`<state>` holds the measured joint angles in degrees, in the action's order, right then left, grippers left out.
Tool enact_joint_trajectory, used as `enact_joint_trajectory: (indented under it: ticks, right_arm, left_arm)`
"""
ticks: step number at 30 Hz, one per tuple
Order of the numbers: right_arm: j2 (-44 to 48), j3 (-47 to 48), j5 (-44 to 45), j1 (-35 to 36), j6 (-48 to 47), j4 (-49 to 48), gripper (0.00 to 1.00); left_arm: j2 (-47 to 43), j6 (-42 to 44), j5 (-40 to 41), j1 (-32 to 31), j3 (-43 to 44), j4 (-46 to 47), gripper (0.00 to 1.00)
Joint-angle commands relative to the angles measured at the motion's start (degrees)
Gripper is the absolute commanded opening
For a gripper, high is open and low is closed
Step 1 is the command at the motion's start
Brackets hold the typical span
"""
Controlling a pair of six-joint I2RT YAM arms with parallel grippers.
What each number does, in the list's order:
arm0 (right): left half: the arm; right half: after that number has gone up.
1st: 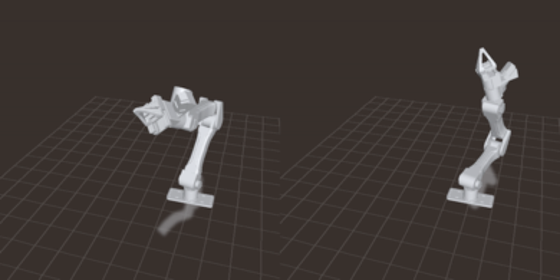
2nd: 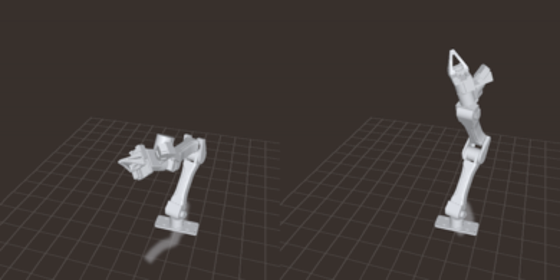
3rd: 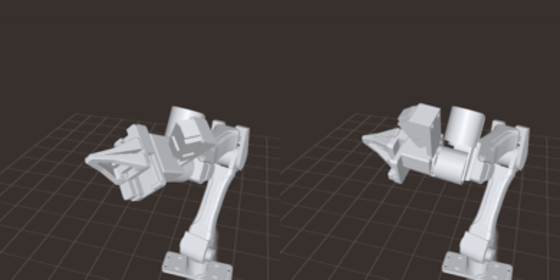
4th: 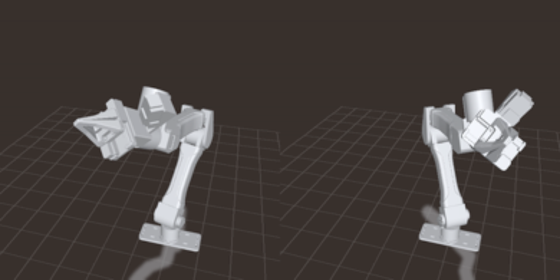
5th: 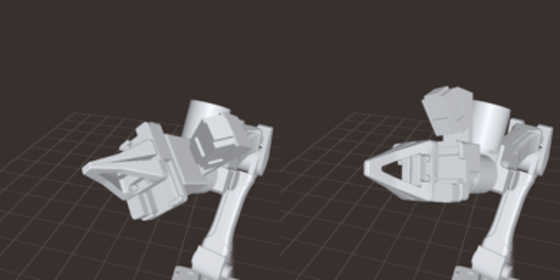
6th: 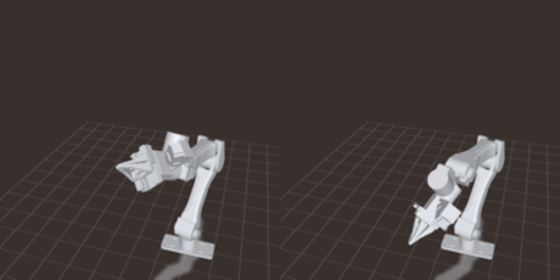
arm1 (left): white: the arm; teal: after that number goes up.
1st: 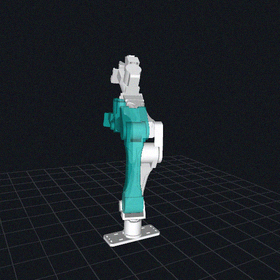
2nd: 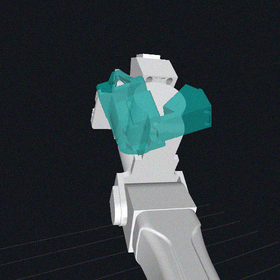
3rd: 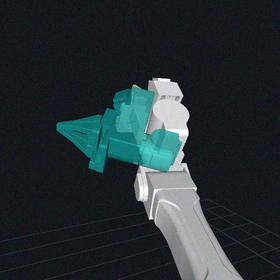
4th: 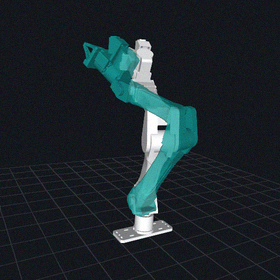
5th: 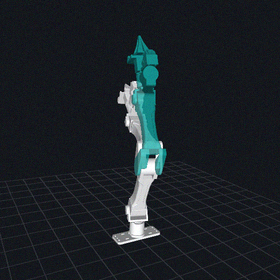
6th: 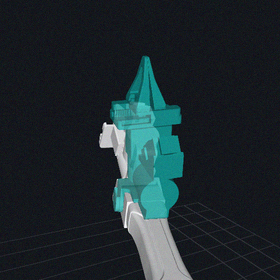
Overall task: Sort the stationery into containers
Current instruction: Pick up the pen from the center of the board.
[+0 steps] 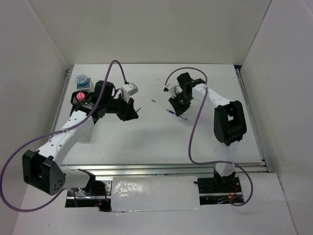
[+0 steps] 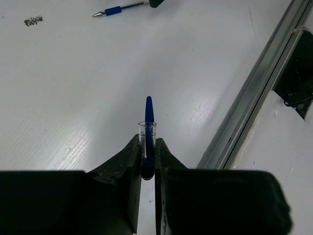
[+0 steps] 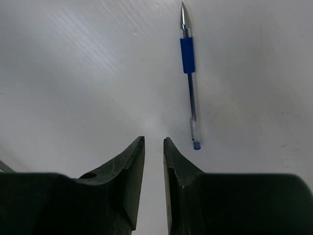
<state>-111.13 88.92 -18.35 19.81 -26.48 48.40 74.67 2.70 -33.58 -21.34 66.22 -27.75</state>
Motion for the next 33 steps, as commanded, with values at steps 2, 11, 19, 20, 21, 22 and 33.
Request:
enact_joint_trajectory:
  ticks: [2,11,19,20,21,22,33]
  right_arm:
    - [-1.88,1.34,9.2,0.49,-7.0,1.17,0.3]
    - [-6.64,3.18,11.58,0.05,-8.68,1.52,0.31]
    - [-10.68,4.85,12.72,0.31,-9.82,1.78,0.31]
    - [-11.03,5.2,12.72,0.23,-10.08,2.13,0.3]
    - [-11.73,5.73,12.81,0.31,-10.43,2.22,0.3]
    - [-11.91,6.08,12.55,0.31,-10.43,2.48,0.3]
    - [-6.39,4.86,6.24,1.63,-10.09,8.9,0.0]
  left_arm:
    - [-1.46,4.41,-6.31,2.27,-0.12,-1.61,0.0]
    - [1.26,9.08,-7.11,3.94,-1.0,-3.1,0.0]
    - [1.88,10.04,-8.34,5.0,-0.56,-2.93,0.0]
    - [1.97,10.13,-8.34,4.82,-0.65,-2.93,0.0]
    - [1.97,10.31,-8.34,4.91,-0.74,-3.01,0.0]
    - [1.88,10.4,-8.34,4.99,-0.82,-3.01,0.0]
    - [-2.25,18.13,-5.53,5.43,-4.07,0.14,0.0]
